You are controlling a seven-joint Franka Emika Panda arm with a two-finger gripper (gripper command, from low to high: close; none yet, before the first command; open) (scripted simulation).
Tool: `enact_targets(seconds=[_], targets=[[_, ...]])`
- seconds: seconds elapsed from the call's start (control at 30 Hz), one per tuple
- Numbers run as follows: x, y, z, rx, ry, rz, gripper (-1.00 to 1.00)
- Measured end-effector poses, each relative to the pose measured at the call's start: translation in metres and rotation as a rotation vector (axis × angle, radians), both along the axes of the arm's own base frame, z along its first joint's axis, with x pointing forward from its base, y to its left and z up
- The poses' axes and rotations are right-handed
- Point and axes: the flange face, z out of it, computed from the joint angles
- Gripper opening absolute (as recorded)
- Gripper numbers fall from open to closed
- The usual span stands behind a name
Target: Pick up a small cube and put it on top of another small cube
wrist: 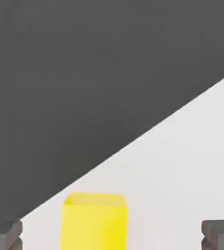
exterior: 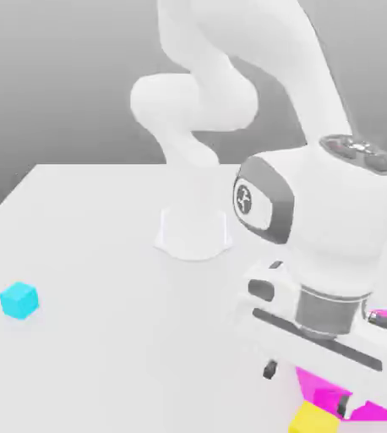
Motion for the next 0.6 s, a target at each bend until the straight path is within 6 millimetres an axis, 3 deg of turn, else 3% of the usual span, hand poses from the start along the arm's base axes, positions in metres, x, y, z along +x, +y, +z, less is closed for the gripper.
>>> enact_targets(seconds=[0.1, 0.13, 0.33, 0.4, 0.5, 0.6], targets=[[-0.001, 0.003, -0.045, 0.01, 0.007, -0.01, 0.0], [-0.002, 0.003, -0.057, 0.01, 0.008, -0.01, -1.0], [-0.002, 0.003, -0.062, 0.012, 0.006, -0.01, -1.0], [-0.001, 0.003, -0.046, 0.013, 0.006, -0.012, -1.0], [-0.002, 0.005, -0.004, 0.012, 0.007, -0.016, -1.0], [-0.011, 0.026, 0.037, 0.017, 0.001, -0.088, -1.0]])
